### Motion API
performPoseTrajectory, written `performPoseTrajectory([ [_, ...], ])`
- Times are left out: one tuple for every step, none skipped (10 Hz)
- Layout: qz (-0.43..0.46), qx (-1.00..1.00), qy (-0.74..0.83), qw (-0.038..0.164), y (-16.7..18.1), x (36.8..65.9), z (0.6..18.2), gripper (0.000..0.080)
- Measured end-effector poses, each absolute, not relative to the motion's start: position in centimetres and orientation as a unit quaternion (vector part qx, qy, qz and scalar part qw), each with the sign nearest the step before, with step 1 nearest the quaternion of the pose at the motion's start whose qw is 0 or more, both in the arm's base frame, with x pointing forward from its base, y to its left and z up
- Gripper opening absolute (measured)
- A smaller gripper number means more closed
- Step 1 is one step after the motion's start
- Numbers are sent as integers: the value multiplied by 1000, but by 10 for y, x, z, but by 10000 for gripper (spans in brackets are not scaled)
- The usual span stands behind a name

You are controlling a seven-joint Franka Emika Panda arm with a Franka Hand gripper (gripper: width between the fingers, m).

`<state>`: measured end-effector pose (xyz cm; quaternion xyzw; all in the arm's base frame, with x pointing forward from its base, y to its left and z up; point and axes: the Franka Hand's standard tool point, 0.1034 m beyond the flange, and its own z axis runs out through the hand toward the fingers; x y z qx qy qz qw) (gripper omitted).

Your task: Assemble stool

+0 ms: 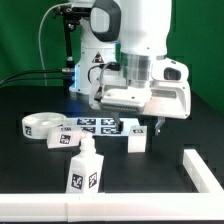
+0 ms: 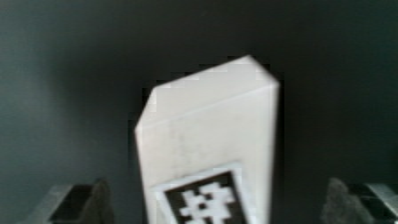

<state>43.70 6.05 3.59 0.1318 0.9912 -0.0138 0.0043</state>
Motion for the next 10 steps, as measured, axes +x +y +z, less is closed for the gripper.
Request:
performPoseTrajectory([
  [-20, 143, 989, 26, 49, 445, 57, 633],
  [-28, 151, 987, 41, 37, 448, 74, 633],
  [-32, 176, 983, 45, 31, 448, 80, 647],
  [-30, 186, 981, 42, 33, 447, 76, 649],
  [-30, 192, 980, 40, 32, 446, 75, 649],
  [-28, 227, 973, 41, 32, 446, 75, 649],
  [-26, 271, 961, 41, 31, 445, 75, 649],
  [-28, 311, 949, 39, 18, 442, 73, 649],
  [-33, 361, 931, 39, -7, 438, 73, 649],
  [-37, 392, 918, 41, -30, 438, 75, 649],
])
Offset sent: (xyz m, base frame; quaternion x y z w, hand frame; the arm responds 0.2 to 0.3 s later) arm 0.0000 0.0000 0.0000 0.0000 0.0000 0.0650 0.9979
